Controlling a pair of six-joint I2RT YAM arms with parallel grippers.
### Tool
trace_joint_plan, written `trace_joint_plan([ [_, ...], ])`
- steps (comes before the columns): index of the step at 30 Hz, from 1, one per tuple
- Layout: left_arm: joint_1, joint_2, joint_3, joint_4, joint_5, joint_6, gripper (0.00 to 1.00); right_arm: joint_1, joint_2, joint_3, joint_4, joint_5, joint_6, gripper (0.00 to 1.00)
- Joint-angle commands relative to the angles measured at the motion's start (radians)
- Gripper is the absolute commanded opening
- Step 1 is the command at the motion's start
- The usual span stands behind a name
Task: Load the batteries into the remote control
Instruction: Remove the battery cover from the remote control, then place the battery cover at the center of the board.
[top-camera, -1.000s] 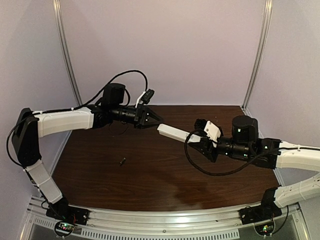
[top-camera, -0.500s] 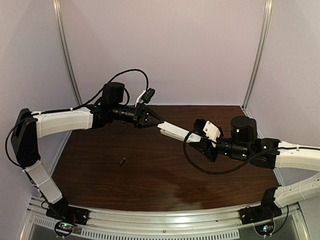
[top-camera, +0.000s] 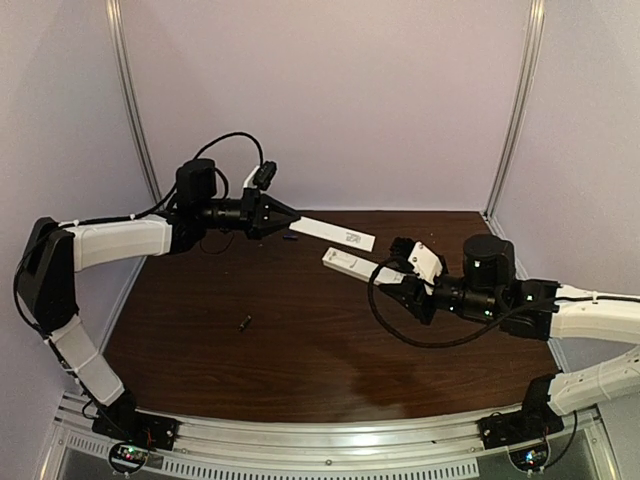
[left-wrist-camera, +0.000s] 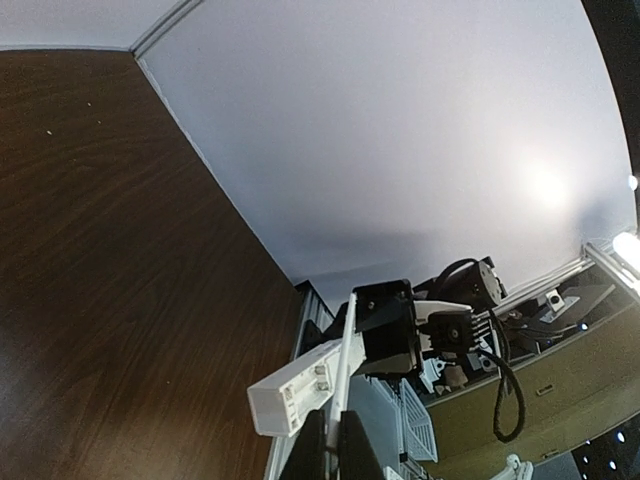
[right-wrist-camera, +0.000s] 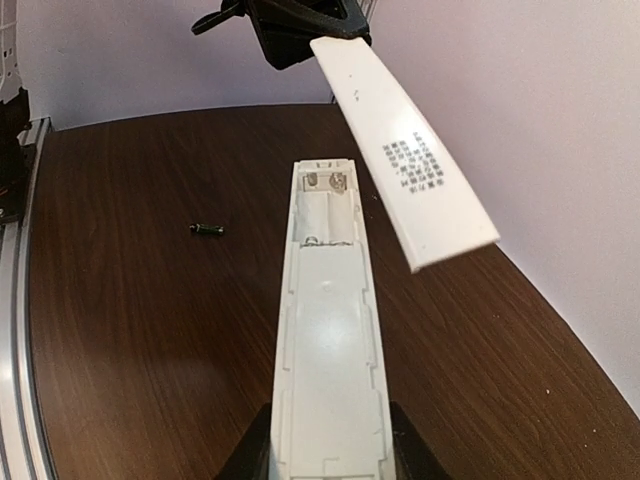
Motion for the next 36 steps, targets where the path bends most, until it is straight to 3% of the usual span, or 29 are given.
trace_joint_plan([
  [1,0.066,-0.072,-0.035,0.042,0.005,0.000,0.00,0.003,0.003,-0.035,0.050,0.031,0.037,0.00],
  [6,0.127,-0.088,-0.089,-0.150,-0.104,0.144,0.00,0.004,0.068,-0.078,0.094,0.028,0.075,0.00],
  [14,0.177,-0.021,-0.143,-0.225,-0.183,0.245,0.00,0.000,0.135,-0.171,0.212,-0.037,0.085,0.00],
  [22,0.175,0.082,-0.162,-0.162,-0.179,0.252,0.00,-0.006,0.248,-0.200,0.328,-0.079,0.090,0.00],
  [36,0.169,0.105,-0.171,-0.134,-0.202,0.228,0.00,-0.026,0.479,-0.202,0.544,-0.041,0.111,0.00],
])
